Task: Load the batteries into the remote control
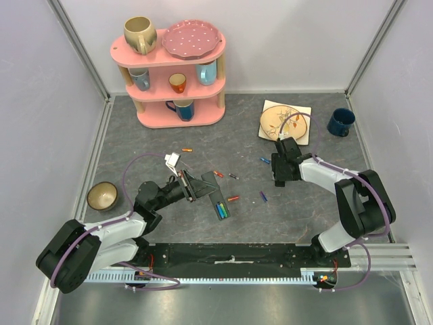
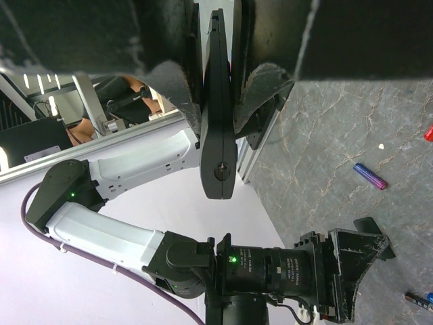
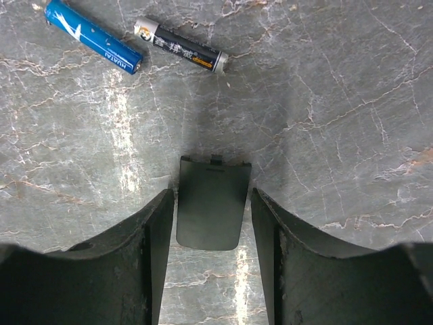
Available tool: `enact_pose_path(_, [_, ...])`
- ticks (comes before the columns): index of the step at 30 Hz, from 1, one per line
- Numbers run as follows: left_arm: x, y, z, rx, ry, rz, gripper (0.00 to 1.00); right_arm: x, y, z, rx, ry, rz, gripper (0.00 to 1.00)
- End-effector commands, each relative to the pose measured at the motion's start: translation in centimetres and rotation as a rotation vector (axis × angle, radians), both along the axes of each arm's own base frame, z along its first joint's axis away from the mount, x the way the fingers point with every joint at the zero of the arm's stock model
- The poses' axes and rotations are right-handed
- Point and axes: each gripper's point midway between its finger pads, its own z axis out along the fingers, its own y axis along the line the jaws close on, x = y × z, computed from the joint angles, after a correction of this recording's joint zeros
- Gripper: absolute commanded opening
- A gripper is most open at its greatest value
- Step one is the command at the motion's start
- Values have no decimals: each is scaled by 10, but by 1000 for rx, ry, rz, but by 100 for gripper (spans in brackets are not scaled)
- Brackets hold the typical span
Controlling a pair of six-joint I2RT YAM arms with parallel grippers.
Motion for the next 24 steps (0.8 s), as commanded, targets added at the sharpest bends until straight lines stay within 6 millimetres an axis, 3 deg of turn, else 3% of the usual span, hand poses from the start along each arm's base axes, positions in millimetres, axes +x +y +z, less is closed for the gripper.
enact_pose_path(1, [-1,0,11,-17,-61,-7,2,-11,-3,-13,-4,42,4,55])
enact_pose_path(7, [-2,0,12,-17,-66,-6,2,-13,-3,-13,7,46,5,49])
enact_pose_path(11, [0,-1,12,-15,-64,-8,2,-18,-4,-14,10,50,4,40])
enact_pose_path(15, [2,-3,13,-17,-61,-8,2,-17,-2,-4,30,16,-4,34])
enact_pose_path(20, [6,-4,17,-20,-64,-4,2,-17,6,25,99,-45,5,31])
enact_pose_path(24, [12,-6,17,-18,-60,15,2,-26,21,67,201,-124,52,27])
